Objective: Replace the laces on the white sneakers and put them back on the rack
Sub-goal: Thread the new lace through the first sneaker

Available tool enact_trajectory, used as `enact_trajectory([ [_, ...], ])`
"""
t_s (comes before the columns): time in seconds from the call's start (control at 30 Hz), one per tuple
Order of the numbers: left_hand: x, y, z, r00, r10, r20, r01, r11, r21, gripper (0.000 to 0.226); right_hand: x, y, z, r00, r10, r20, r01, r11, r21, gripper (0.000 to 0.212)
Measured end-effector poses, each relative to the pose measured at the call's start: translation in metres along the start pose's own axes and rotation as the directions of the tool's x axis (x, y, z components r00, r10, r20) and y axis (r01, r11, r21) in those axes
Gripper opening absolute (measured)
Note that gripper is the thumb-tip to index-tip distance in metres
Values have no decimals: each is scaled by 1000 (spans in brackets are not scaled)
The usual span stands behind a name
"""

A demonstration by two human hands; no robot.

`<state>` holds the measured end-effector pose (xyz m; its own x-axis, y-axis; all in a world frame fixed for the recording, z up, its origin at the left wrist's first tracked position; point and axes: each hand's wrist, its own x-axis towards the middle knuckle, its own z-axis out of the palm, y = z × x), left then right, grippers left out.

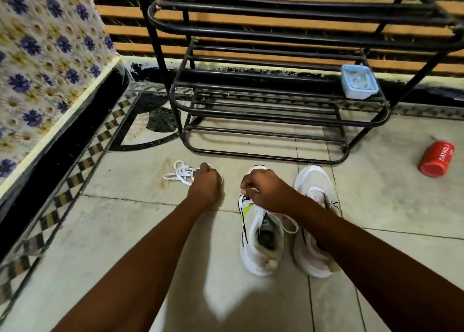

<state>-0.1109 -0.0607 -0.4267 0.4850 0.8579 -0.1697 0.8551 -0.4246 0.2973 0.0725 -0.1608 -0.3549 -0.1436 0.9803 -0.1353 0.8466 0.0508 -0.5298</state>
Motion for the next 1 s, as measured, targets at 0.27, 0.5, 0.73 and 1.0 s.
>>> enact_trajectory([
  [0.27,-108,45,-62,902,-123,-414,-194,740,-643,18,-7,-12,1,994,5,-111,33,942,335,73],
  [0.5,-152,47,-132,929,-262,-262,-288,-64,-955,16,-18,-68,-2,985,-168,39,88,684,724,5],
  [0.73,-171,47,-155,957,-226,-179,-242,-287,-927,11,-30,-99,0,955,-243,172,-8,555,832,59],
  [1.0,-176,-4,-151,824,-363,-434,-254,449,-857,10,-25,-92,13,995,2,-100,71,686,725,7],
])
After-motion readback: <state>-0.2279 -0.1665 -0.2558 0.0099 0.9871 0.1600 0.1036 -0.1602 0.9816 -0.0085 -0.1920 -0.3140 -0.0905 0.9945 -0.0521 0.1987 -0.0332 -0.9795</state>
